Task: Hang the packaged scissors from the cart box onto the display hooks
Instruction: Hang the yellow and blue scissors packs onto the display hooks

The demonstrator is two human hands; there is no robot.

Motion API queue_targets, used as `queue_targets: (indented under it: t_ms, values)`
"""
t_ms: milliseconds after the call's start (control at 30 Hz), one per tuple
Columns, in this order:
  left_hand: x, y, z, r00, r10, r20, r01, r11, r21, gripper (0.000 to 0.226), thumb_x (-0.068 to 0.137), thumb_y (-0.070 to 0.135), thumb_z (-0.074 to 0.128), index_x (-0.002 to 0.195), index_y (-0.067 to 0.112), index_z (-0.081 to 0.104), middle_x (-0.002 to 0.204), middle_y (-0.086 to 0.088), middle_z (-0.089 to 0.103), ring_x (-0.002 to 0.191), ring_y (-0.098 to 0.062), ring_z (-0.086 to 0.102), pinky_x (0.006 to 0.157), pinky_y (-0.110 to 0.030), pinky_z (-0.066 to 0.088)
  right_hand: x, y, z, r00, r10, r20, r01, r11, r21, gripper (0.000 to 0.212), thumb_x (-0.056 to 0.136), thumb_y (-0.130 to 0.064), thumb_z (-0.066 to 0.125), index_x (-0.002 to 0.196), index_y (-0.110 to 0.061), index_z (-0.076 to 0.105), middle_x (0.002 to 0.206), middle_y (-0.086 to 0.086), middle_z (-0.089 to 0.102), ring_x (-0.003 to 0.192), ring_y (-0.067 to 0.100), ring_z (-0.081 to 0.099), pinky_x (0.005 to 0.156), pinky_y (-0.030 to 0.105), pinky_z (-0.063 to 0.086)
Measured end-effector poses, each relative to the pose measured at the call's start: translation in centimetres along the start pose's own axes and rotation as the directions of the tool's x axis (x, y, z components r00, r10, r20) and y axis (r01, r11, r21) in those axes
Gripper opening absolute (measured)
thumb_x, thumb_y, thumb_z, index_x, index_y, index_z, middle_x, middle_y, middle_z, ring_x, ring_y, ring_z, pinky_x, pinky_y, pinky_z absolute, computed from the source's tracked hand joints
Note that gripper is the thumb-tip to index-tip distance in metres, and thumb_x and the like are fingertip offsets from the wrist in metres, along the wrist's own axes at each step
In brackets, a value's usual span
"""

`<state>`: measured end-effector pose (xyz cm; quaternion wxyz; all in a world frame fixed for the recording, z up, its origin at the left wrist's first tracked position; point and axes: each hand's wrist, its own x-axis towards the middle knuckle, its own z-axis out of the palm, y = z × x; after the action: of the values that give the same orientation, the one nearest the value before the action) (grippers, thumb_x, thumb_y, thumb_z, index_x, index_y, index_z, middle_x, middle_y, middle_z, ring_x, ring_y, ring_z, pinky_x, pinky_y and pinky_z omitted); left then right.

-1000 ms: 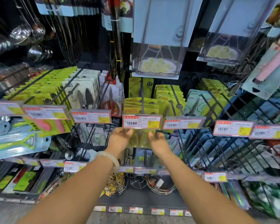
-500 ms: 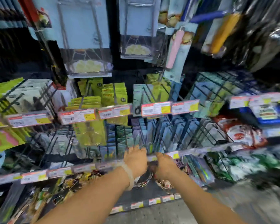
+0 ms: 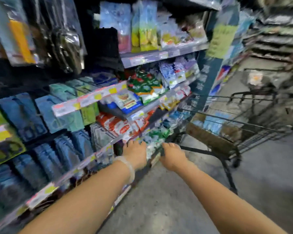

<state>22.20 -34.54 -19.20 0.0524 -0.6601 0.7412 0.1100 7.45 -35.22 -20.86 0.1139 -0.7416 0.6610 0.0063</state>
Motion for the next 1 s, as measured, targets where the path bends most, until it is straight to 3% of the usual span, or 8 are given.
queue_targets:
  t_ms: [200,367,533,733,867,1000]
  values:
    - [7.6,12.4,0.9,0.964,0.265,0.007,-0.265,0.962,0.069,0.046,0.090,0.027,0.051,0.132,0.013,0.041,0.134,-0.015,0.042,0.127,-0.035,0.039,0.102,-0.044,0.036,0.7,13.1,-1.5,0.968,0.250,0.020,-0.250,0.967,0.048,0.047,0.091,-0.039,0.053,0.129,-0.012,0.042,0.130,0.013,0.048,0.121,0.031,0.046,0.094,0.038,0.041]
    - [16.1,20.2,1.3,0.924,0.368,0.107,-0.378,0.922,0.089,0.054,0.089,0.031,0.057,0.134,0.012,0.037,0.140,-0.015,0.036,0.133,-0.034,0.030,0.108,-0.046,0.031,5.4,21.1,-2.1,0.940,0.339,0.050,-0.341,0.938,0.065,0.050,0.090,-0.032,0.055,0.133,-0.011,0.039,0.133,0.013,0.047,0.123,0.030,0.045,0.097,0.037,0.040]
    - [27.5,26.7,-0.1,0.903,0.412,0.123,-0.420,0.907,0.040,0.052,0.091,0.031,0.054,0.136,0.013,0.036,0.139,-0.013,0.037,0.132,-0.033,0.032,0.106,-0.045,0.032,13.9,29.2,-4.2,0.907,0.412,0.089,-0.421,0.898,0.130,0.049,0.091,-0.029,0.053,0.135,-0.012,0.038,0.136,0.011,0.044,0.127,0.031,0.041,0.099,0.037,0.040]
    - [39.5,33.1,-5.0,0.886,0.450,0.114,-0.455,0.890,0.018,0.055,0.091,0.030,0.056,0.138,0.012,0.035,0.143,-0.013,0.035,0.133,-0.034,0.032,0.107,-0.045,0.033,23.6,38.0,-9.3,0.881,0.474,-0.017,-0.463,0.867,0.186,0.052,0.088,-0.036,0.056,0.133,-0.015,0.042,0.134,0.011,0.049,0.123,0.031,0.045,0.100,0.039,0.040]
    - [45.9,35.9,-5.5,0.877,0.457,0.150,-0.465,0.885,0.022,0.055,0.091,0.032,0.056,0.138,0.015,0.035,0.144,-0.012,0.033,0.133,-0.034,0.032,0.105,-0.043,0.035,28.0,43.5,-10.1,0.857,0.514,0.017,-0.506,0.838,0.204,0.047,0.088,-0.033,0.056,0.130,-0.013,0.045,0.131,0.013,0.051,0.119,0.032,0.047,0.099,0.042,0.043]
    - [52.7,37.8,-4.8,0.882,0.433,0.186,-0.445,0.895,0.025,0.061,0.091,0.034,0.056,0.142,0.013,0.031,0.143,-0.012,0.034,0.132,-0.033,0.032,0.106,-0.045,0.037,33.6,49.3,-9.8,0.822,0.563,0.088,-0.563,0.780,0.272,0.057,0.090,-0.034,0.055,0.139,-0.012,0.036,0.139,0.014,0.043,0.126,0.033,0.043,0.104,0.044,0.040]
